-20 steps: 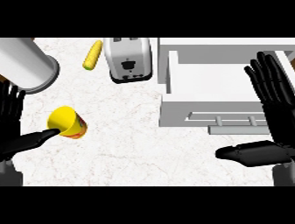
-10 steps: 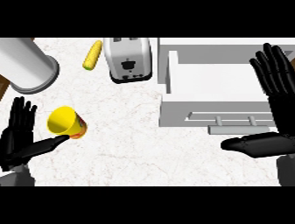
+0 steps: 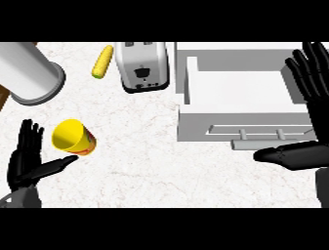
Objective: Pick up the cup, place it into the drawer and close the drawer
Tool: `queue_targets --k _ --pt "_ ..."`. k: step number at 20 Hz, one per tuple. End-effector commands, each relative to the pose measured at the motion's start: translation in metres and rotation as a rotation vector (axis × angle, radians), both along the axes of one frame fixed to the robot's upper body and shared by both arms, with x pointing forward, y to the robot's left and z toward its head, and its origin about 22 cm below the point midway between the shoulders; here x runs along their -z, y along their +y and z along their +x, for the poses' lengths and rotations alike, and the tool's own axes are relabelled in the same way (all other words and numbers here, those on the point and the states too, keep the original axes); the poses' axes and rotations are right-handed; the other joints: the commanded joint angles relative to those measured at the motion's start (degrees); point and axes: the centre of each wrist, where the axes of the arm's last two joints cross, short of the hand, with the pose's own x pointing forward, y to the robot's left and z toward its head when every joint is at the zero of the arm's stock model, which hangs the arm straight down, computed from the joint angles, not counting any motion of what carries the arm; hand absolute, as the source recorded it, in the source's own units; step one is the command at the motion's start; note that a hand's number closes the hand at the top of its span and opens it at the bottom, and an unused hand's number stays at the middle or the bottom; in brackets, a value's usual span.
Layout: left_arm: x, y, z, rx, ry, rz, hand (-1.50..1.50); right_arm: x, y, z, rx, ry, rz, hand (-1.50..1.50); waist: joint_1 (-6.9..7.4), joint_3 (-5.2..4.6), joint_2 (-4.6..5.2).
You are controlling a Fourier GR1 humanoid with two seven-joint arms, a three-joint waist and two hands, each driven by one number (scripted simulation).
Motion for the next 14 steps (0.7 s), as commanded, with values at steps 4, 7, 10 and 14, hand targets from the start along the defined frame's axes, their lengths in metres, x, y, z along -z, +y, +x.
queue_targets --k 4,7,10,14 --pt "0.028 0.006 0.004 -0.011 -0.005 -0.004 -1.5 -0.002 -0.009 0.006 0.012 0.01 -0.009 -1.5 -0.33 -0.05 0.13" --pt "0.039 -0.004 0.0 -0.007 -0.038 0.004 -1.5 0.006 0.007 0.006 0.005 -0.001 -0.007 -1.5 -0.53 -0.1 0.27" --pt "0.046 0.007 -0.016 -0.013 -0.046 0.001 -1.5 -0.002 0.006 0.007 -0.023 -0.004 -0.021 -1.5 -0.82 -0.16 0.44" --pt "0.05 -0.009 -0.012 0.013 -0.047 0.018 -1.5 -0.003 0.013 0.015 0.003 0.01 -0.021 -1.5 -0.5 -0.12 0.32"
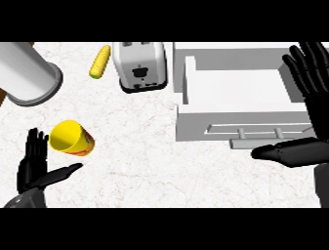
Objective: Pick up the cup, place it into the drawer and close the drawer
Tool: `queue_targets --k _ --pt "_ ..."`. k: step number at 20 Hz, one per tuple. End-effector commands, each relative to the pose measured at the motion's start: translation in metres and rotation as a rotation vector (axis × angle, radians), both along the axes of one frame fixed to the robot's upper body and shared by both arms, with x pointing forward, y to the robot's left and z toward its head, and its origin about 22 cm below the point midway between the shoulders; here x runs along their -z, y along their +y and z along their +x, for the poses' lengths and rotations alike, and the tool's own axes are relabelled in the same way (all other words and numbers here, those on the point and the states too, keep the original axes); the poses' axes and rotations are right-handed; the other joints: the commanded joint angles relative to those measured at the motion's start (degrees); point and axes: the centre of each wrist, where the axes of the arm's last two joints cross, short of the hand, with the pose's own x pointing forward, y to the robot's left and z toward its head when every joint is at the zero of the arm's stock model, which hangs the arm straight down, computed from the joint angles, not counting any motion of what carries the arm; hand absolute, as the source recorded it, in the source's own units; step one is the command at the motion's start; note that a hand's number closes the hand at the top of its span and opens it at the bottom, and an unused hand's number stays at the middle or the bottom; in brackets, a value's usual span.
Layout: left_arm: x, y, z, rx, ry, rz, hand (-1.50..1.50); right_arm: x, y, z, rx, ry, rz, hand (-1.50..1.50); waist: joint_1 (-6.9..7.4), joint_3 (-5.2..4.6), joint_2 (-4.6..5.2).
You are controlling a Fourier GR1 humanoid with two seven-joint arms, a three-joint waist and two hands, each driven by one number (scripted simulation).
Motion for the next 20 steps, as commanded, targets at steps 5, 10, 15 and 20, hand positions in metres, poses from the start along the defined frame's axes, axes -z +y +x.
queue_targets --k 5,10,15,20 --pt "-0.013 0.004 0.021 0.017 -0.045 0.013 -1.5 -0.001 0.001 -0.003 -0.013 -0.028 0.004 -1.5 -0.67 -0.09 0.25" --pt "-0.01 -0.025 0.035 0.055 -0.054 -0.004 -1.5 0.007 -0.009 0.014 -0.007 -0.001 0.002 -1.5 -0.47 -0.06 0.32" --pt "-0.003 -0.033 0.029 0.105 -0.103 -0.095 -1.5 -0.004 -0.009 0.003 -0.011 -0.001 -0.011 -1.5 -0.97 -0.14 0.41" --pt "-0.008 -0.025 0.031 0.14 -0.219 -0.055 1.5 0.001 -0.017 0.005 -0.002 -0.021 -0.014 -1.5 -0.79 -0.13 0.53"
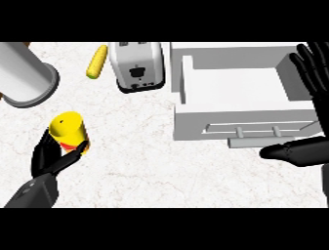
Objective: Pick up the cup, place it into the drawer and close the drawer
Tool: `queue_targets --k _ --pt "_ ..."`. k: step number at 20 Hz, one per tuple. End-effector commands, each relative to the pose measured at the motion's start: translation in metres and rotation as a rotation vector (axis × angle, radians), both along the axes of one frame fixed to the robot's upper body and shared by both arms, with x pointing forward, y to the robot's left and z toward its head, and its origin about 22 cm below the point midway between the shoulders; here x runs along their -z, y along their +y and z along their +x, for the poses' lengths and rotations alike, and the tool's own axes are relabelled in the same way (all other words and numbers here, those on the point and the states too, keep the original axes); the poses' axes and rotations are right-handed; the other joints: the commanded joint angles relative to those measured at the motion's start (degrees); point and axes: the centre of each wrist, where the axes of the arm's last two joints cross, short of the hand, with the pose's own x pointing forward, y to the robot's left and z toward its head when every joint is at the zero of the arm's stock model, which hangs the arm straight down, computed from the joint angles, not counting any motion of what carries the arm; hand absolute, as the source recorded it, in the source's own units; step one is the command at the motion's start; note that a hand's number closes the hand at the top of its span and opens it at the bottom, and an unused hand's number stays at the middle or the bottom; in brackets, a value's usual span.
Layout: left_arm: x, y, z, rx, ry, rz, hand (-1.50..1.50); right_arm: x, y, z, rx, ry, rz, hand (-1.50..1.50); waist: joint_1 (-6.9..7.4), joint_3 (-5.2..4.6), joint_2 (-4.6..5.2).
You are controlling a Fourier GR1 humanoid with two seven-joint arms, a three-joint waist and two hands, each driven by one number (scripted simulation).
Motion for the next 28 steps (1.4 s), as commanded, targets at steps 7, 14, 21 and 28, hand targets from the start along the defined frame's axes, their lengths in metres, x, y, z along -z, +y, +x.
queue_targets --k 7,14,21,28 --pt "-0.013 0.003 0.015 -0.199 -0.221 0.251 1.5 -0.003 0.0 -0.001 0.013 0.005 -0.011 -1.5 0.03 0.01 -0.01" --pt "-0.02 -0.031 0.037 0.022 -0.354 0.045 1.5 -0.003 -0.014 0.004 0.009 0.002 0.018 -1.5 0.62 0.15 -0.28" --pt "-0.049 -0.07 0.075 0.225 -0.416 0.051 1.5 0.002 0.003 0.007 0.016 0.04 -0.008 -1.5 1.62 0.23 -0.69" --pt "-0.131 -0.147 0.136 0.36 -0.476 0.064 1.5 0.005 -0.02 0.001 0.048 0.028 -0.007 -1.5 2.02 0.34 -1.05"
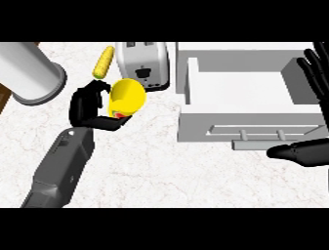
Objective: Pick up the cup, place it into the drawer and close the drawer
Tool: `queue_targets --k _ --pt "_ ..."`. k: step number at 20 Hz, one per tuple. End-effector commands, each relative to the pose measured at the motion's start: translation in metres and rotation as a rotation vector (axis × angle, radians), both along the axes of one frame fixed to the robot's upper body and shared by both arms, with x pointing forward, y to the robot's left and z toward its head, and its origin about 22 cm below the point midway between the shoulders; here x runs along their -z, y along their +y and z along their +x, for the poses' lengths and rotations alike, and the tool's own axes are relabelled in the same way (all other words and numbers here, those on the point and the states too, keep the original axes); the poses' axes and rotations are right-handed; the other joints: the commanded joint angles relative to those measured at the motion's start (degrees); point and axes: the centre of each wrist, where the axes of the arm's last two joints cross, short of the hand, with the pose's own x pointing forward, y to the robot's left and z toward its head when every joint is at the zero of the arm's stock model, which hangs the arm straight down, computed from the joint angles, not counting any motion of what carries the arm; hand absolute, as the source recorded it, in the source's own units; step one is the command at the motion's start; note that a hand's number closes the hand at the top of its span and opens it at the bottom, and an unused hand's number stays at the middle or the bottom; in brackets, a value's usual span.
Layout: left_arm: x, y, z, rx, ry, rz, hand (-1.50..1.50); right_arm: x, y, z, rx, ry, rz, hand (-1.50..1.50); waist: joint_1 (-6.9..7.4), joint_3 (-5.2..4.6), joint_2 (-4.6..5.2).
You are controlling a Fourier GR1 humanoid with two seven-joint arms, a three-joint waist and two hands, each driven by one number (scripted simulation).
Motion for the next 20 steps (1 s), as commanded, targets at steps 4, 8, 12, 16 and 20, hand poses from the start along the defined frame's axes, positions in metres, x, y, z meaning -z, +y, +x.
queue_targets --k 4,8,12,16,20 --pt "-0.086 -0.072 0.035 0.163 -0.06 0.031 1.5 0.004 -0.004 -0.007 0.035 -0.015 0.009 -1.5 0.8 0.06 -0.44" --pt "-0.158 -0.111 0.055 0.179 -0.064 0.078 1.5 -0.003 0.005 0.003 0.017 -0.008 0.002 -1.5 0.12 0.02 -0.19" --pt "-0.188 -0.141 0.053 0.141 -0.063 0.124 1.5 0.02 -0.007 -0.005 0.028 -0.023 -0.021 -1.5 -1.0 0.03 0.08" --pt "-0.23 -0.17 0.058 0.134 -0.025 0.149 1.5 0.027 -0.008 0.005 0.01 -0.015 -0.001 -1.5 -1.18 0.04 0.41" --pt "-0.227 -0.19 0.065 0.068 0.075 0.213 1.5 0.007 0.013 0.012 -0.011 -0.034 0.007 -1.5 -3.15 0.04 0.86"
